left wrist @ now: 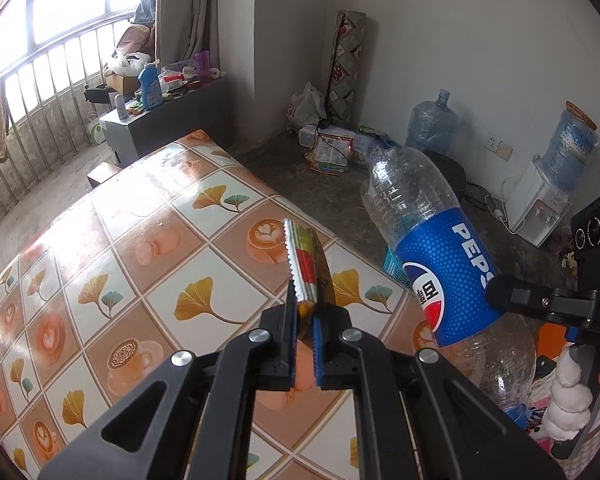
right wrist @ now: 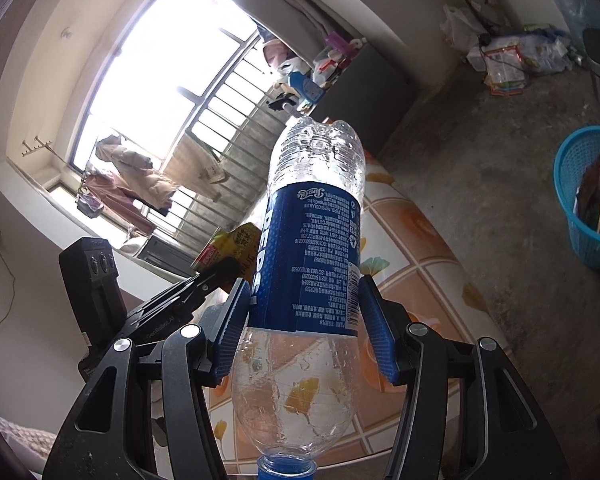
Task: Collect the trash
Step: 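Lift the Pepsi bottle and chip bag and turn toward the basket, then open both tools over the blue basket to drop bottle and bag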
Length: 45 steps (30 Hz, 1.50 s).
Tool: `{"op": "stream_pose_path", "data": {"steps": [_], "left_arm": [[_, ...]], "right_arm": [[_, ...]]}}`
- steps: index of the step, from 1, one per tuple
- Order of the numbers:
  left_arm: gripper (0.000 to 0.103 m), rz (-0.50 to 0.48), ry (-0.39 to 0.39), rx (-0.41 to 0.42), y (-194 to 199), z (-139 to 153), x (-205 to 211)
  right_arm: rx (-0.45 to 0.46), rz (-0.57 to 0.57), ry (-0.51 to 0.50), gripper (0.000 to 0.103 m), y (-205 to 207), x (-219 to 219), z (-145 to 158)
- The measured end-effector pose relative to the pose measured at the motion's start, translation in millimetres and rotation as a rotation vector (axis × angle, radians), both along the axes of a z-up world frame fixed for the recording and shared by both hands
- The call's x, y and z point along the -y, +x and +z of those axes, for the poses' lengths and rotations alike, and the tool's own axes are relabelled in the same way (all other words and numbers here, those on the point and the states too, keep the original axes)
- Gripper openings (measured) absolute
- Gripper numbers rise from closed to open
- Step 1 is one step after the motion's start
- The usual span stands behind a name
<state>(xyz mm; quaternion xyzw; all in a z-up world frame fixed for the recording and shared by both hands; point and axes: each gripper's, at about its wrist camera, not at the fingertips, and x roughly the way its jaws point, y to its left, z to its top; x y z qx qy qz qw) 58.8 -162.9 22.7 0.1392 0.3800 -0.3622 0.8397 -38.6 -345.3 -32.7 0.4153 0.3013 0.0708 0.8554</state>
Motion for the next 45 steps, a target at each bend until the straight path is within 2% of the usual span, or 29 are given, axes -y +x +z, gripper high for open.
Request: {"op": "stream_pose_path", "data": {"steps": [15,21,29,33,37,43,44,45], "left_arm": [[0.006,-0.093,0.02,0.008,1,-2,57],[0.006,-0.158,0.027,0.005,5,-3,93],[0.006,-0.277,0.009,-0.082,13,-16,170],[0.006,-0.334,0.008,-0.162,21,-28,214],[0.006,-0.385,0.022,-0.23,24,-46,264],[0.007,-0.471,0.06,-0.295,23,-77,351],[0.013,-0.481,0.062,-0.307,24,-84,368],[0.035,-0.505,0.065,-0.333,26,-93,387]], "right_arm": [[0.026,-0.09,0.07,0.052,-16,36,-9],[0.043,-0.177,0.128,0.052,-34,64,-15],[0.071,-0.335,0.13,0.052,-64,102,-16],[0.052,-0.415,0.143,0.052,-75,118,-25],[0.005,-0.531,0.208,0.052,-88,143,-47],[-0.119,-0.701,0.345,0.053,-100,198,-95],[-0.146,-0.723,0.386,0.055,-95,213,-106],[-0.167,-0.731,0.409,0.057,-89,228,-117]]}}
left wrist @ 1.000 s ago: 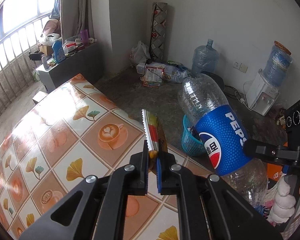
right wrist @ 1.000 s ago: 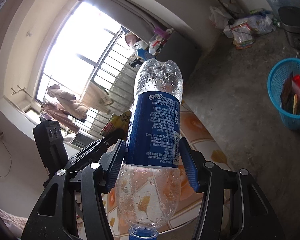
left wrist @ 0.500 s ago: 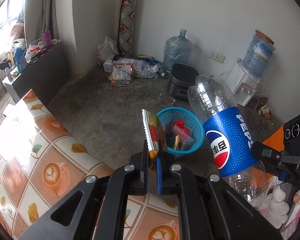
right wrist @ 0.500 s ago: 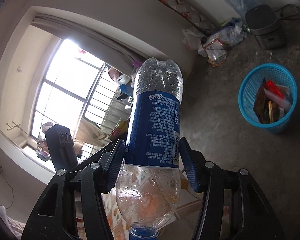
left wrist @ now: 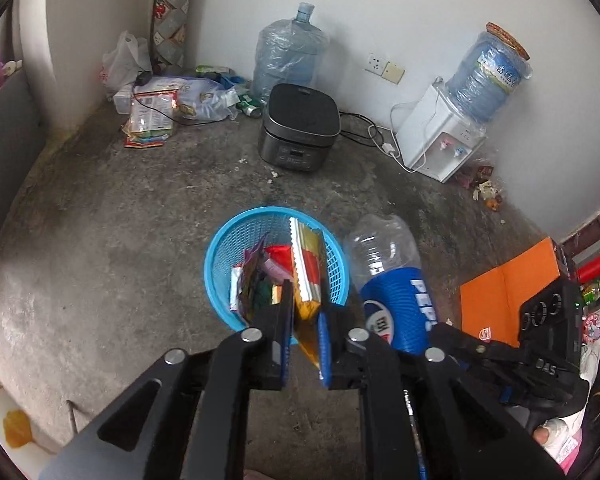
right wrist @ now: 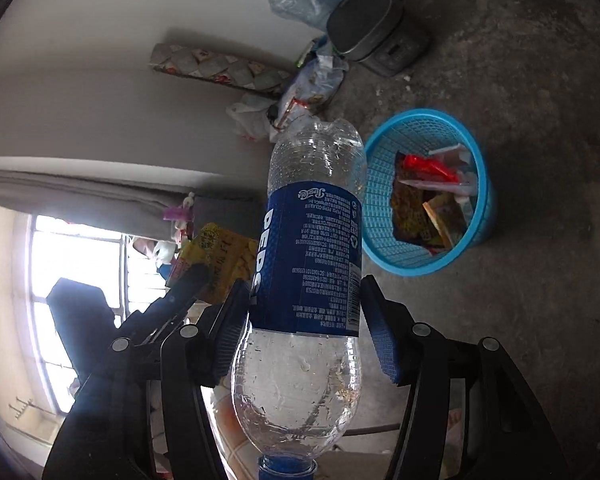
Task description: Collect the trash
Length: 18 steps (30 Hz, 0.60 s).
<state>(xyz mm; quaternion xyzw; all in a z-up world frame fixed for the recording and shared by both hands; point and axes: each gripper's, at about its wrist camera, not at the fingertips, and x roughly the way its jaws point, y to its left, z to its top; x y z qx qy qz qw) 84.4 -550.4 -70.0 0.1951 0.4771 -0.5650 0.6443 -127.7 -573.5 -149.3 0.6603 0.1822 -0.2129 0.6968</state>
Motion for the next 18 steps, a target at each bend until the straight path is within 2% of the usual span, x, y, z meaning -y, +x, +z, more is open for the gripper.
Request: {"op": "stream_pose_path", "data": {"steps": [1,2,5,7,9,12,14,18], "left_arm": [[0.054,-0.026,0.018,-0.027,4,-11,18],[0.078,-0.025,0.045,-0.026,8,-24,34],[0.079,0.067,0.094,0.057,23,-50,49],[0.079,0.111,0.101,0.017,34,-56,39],[0.079,0.129,0.093,0.002,43,-55,23],[0.079,0.128,0.067,0.044,50,-41,5],[0.079,0.121,0.037,0.087,52,-27,-7],[0.079,0.092,0.004,0.229,49,-2,-31]], "right_arm": [[-0.009,0.0,0.028,0.059,9,18,-13],[-0.01,-0.005,0.063,0.062,17,33,-28],[-0.037,-0.034,0.179,0.062,29,60,-71],[-0.075,-0.053,0.212,0.062,28,59,-85],[-0.079,-0.056,0.188,0.062,24,50,-86],[-0.075,-0.07,0.178,0.062,13,34,-85],[-0.084,-0.08,0.168,0.062,8,27,-84],[-0.094,-0.095,0.12,0.062,-6,14,-70]]}}
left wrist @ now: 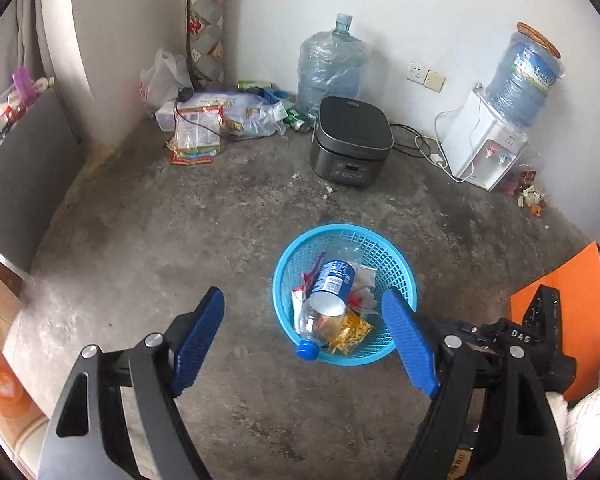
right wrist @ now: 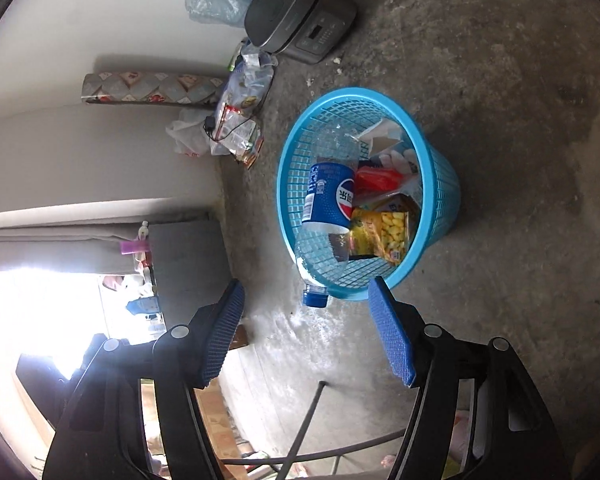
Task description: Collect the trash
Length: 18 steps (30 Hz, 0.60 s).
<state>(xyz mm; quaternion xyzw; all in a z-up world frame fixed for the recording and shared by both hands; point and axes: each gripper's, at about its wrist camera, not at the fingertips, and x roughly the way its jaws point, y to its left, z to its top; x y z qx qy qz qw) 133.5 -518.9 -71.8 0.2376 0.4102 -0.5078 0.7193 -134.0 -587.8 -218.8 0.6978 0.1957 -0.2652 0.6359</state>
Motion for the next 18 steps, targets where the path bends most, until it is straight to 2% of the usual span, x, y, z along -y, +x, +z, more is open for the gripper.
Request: {"op": "stream_pose_path", "data": {"steps": [3,6,9,13,16,18], "left_arm": [[0.079,-0.002,0.011,0.131,-1,12,-26],[0.079,0.042,-0.003,0.216,3,27,-66],[0.079,0.095,-0.011,0.215,12,45,-115],[0.081,0.185,-0.039,0.172,14,73,-197],[0.086,0.28,-0.069,0.153,7,94,-262],[0.094,0.371,-0.108,0.166,-1,107,-306]], "right_arm": [[-0.02,0.019,-0.061,0.062,0,-10,16],[-0.066,0.067,-0.149,0.062,2,-23,39],[-0.093,0.106,-0.244,0.062,8,-37,66],[-0.113,0.163,-0.374,0.062,16,-57,99],[-0.126,0.198,-0.459,0.062,22,-69,122],[-0.135,0.221,-0.517,0.062,27,-78,138]]}}
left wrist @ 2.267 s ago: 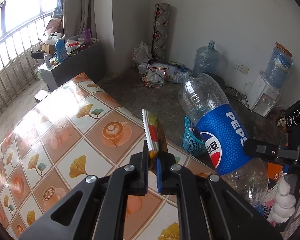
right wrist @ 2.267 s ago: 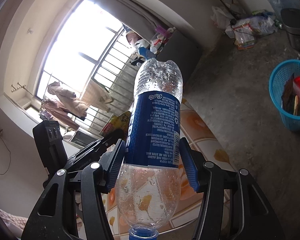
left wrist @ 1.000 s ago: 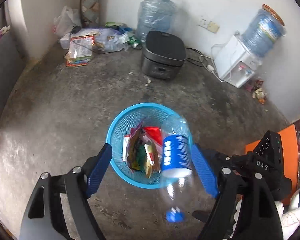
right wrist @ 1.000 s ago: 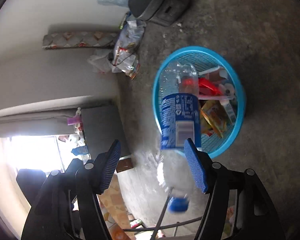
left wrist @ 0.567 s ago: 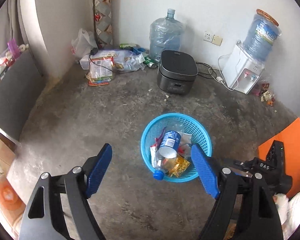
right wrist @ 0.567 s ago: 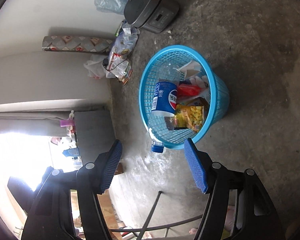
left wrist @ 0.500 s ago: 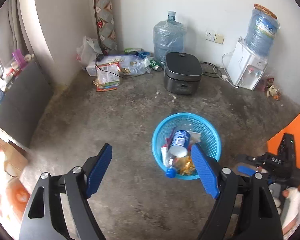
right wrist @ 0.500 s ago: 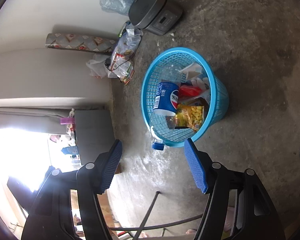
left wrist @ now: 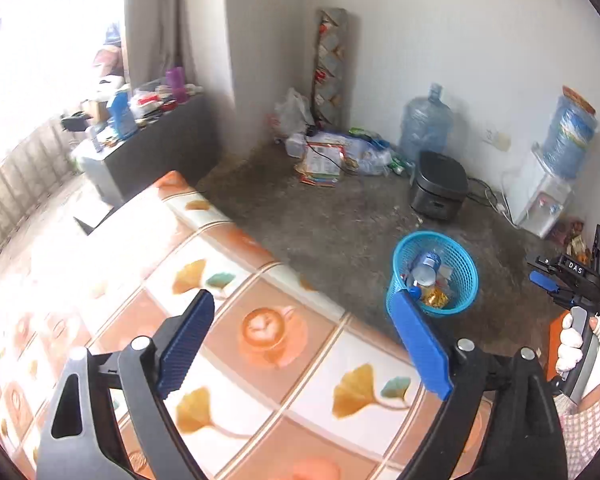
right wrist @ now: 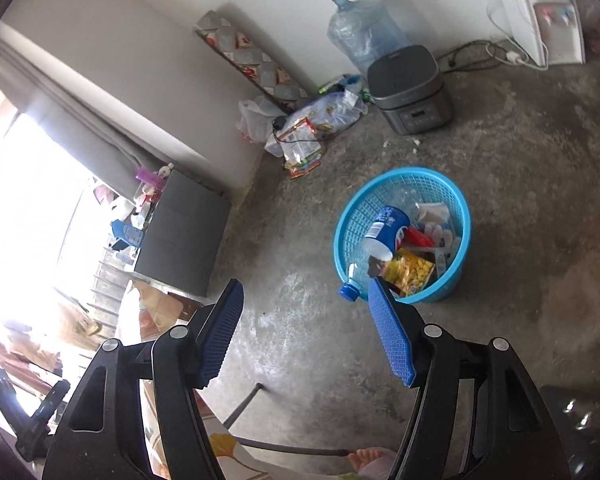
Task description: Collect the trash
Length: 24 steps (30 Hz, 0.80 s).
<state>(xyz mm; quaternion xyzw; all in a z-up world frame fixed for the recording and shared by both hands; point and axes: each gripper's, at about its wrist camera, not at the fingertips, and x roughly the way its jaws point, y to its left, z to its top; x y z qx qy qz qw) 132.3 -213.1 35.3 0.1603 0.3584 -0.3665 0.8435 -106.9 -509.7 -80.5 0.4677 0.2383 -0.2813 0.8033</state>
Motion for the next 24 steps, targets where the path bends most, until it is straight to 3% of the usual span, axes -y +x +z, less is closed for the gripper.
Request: {"op": "stream_pose_path", "data": {"steps": [6,10,14,18,24], "left_arm": [[0.097,0.318,-0.1,0.028,-34,21,-96],[0.097,0.515,-0.082,0.06,-56,26,-125],[0.097,0.603,-0.047,0.121,-83,28,-137],[0.097,0.622,-0.044,0.177,-108,31,-151],[0.097,0.677,-0.059,0.214,-130,32,-171]], "right_arm": [[-0.041,0.137,-0.238,0.069,25,-54,54],[-0.039,0.234,-0.436,0.08,37,-109,92],[0.001,0.306,-0.629,0.095,38,-167,126],[0.038,0.325,-0.838,0.095,32,-221,148],[0.072,0.39,-1.036,0.095,27,-281,158]]}}
